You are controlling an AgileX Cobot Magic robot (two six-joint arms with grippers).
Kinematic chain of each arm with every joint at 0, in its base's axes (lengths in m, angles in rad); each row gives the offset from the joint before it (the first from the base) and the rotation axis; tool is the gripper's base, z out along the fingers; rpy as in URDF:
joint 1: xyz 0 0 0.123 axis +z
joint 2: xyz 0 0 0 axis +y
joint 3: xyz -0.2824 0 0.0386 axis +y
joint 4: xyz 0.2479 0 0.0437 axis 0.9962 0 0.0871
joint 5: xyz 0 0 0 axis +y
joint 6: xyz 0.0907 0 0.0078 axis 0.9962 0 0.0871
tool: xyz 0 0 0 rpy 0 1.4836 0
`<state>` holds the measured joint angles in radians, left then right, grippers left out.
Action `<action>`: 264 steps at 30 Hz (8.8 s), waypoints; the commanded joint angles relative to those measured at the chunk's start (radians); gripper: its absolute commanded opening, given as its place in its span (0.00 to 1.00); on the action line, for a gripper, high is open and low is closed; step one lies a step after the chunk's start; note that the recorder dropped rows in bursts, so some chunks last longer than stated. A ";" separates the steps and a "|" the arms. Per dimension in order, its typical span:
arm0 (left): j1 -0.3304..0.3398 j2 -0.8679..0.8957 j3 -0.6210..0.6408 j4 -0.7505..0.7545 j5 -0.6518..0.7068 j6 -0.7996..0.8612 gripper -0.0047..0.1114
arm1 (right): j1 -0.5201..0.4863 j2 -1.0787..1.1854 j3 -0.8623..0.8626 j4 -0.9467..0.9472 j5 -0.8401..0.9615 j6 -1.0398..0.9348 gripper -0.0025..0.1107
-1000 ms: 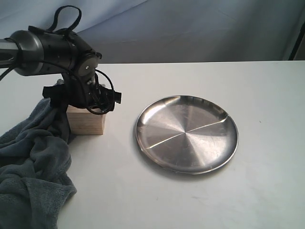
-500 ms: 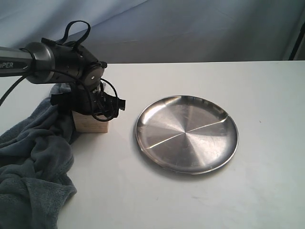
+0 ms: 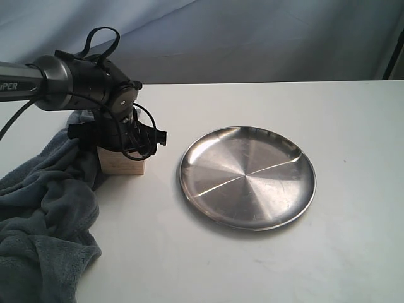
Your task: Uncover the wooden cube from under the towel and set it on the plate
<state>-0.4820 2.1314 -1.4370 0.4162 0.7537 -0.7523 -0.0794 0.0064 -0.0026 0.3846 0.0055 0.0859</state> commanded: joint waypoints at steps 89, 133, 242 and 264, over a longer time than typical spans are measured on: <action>-0.345 0.197 -0.441 -0.353 0.108 0.567 0.24 | 0.000 -0.006 0.003 0.005 0.012 0.004 0.05; -0.235 -0.009 -0.441 -0.330 0.284 0.558 0.20 | 0.000 -0.006 0.003 0.005 0.012 0.004 0.05; 0.483 -2.131 1.437 -0.294 -0.569 0.368 0.04 | 0.000 -0.006 0.003 0.005 0.012 0.004 0.05; 0.483 -2.131 1.437 -0.264 -0.492 0.544 0.04 | 0.000 -0.006 0.003 0.005 0.012 0.004 0.05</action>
<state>0.0000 0.0034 -0.0049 0.1519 0.2623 -0.2167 -0.0794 0.0064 -0.0026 0.3846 0.0055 0.0859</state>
